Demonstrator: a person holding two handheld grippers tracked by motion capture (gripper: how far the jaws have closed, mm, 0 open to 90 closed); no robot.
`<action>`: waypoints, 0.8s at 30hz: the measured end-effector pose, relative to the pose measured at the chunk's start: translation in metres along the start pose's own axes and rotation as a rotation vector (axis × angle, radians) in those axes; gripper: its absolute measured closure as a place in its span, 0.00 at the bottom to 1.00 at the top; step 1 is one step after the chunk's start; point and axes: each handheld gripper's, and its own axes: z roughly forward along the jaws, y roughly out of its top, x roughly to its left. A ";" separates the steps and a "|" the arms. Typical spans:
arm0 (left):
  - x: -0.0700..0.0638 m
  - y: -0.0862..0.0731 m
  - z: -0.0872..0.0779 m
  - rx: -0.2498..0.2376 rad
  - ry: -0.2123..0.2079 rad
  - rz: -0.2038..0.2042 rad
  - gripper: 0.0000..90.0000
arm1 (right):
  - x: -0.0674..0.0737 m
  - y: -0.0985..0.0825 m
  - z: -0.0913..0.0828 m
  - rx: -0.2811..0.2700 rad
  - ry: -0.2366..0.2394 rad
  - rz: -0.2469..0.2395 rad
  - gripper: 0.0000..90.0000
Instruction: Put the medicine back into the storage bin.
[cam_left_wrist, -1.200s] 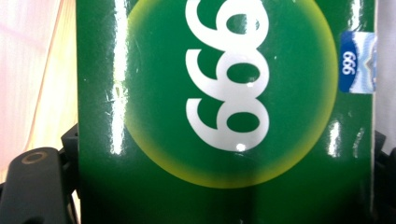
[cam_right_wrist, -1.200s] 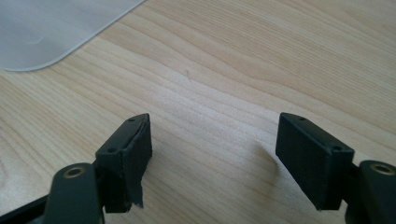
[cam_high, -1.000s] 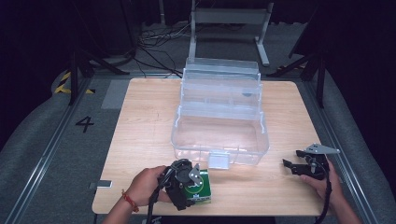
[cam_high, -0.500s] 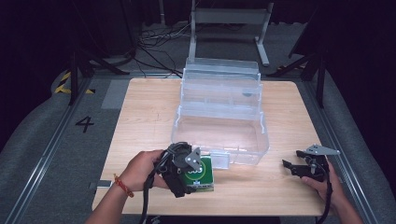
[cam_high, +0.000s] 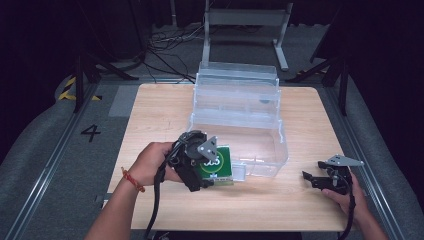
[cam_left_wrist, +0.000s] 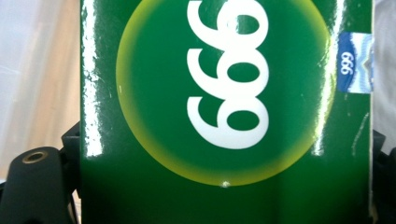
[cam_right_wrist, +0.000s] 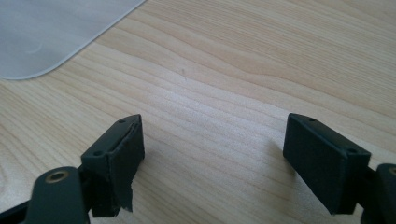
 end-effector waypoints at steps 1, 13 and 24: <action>0.005 0.002 -0.002 -0.001 0.000 0.000 0.17 | 0.000 0.000 0.000 0.000 0.000 0.000 0.23; 0.052 0.009 -0.002 0.030 0.023 -0.002 0.17 | 0.000 0.000 0.000 -0.001 -0.001 0.002 0.23; 0.076 0.005 0.023 0.065 0.037 0.028 0.18 | 0.000 -0.002 -0.002 0.000 -0.010 0.009 0.23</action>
